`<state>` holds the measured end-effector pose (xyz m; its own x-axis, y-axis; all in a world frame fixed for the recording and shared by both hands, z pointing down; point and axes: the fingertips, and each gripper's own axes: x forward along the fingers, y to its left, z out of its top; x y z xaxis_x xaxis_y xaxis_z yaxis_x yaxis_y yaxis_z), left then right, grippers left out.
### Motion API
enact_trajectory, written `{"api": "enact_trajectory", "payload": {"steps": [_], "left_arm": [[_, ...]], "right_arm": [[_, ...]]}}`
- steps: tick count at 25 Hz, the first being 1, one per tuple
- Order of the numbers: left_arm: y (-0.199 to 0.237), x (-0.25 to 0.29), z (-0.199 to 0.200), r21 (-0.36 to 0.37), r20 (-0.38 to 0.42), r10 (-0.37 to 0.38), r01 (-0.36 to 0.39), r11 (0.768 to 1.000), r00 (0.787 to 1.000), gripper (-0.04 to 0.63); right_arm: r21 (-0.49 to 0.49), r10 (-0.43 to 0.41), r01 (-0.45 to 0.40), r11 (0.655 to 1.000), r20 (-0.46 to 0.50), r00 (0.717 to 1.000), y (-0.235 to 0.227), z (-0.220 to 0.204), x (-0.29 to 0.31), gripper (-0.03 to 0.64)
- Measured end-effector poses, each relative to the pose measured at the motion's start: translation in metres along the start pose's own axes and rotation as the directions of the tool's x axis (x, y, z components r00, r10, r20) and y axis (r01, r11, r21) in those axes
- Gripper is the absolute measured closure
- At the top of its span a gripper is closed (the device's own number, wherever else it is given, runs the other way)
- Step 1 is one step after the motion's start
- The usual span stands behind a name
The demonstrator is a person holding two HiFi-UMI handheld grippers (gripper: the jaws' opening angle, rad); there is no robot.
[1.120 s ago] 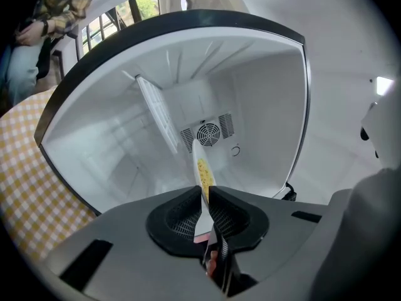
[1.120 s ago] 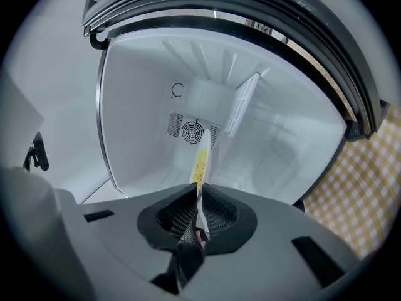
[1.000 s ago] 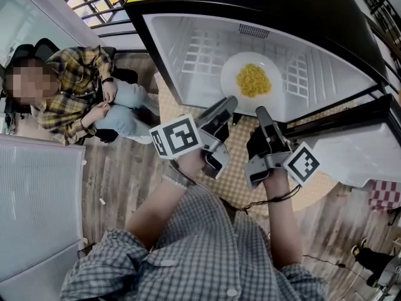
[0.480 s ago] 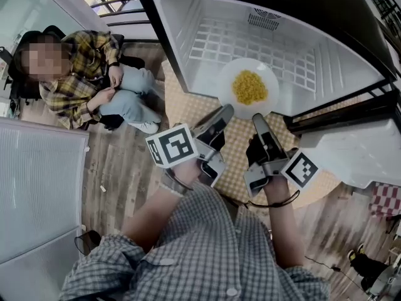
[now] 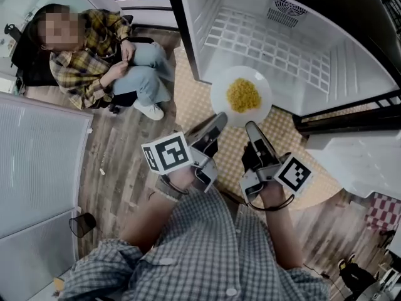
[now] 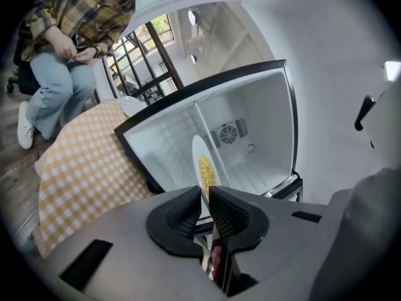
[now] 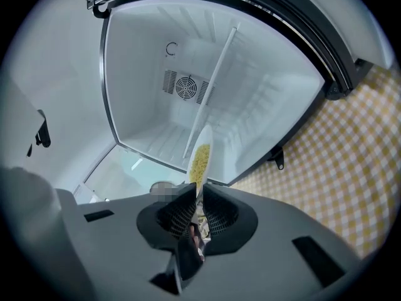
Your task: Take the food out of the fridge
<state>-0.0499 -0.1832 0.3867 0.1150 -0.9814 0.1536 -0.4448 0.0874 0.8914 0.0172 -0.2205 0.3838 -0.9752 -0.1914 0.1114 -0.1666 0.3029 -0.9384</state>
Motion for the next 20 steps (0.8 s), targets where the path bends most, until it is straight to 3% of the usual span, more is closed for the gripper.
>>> {"api": "enact_trajectory", "payload": {"steps": [11,16,20], "left_arm": [[0.055,-0.021,-0.022,-0.060,-0.025,0.124,-0.125,0.990,0.992,0.546],[0.083,-0.028,-0.029,-0.094,-0.047,0.177,-0.180,0.979,0.983,0.543],[0.106,-0.032,-0.034,-0.071,-0.076,0.217,-0.222,0.972,0.973,0.540]], "right_arm": [[0.014,-0.069,0.072,0.997,-0.124,0.990,-0.038,-0.042,0.012,0.592],[0.023,-0.133,0.140,0.990,-0.183,0.974,-0.063,-0.061,0.018,0.592],[-0.004,-0.193,0.197,0.980,-0.229,0.954,-0.085,-0.074,0.024,0.592]]}}
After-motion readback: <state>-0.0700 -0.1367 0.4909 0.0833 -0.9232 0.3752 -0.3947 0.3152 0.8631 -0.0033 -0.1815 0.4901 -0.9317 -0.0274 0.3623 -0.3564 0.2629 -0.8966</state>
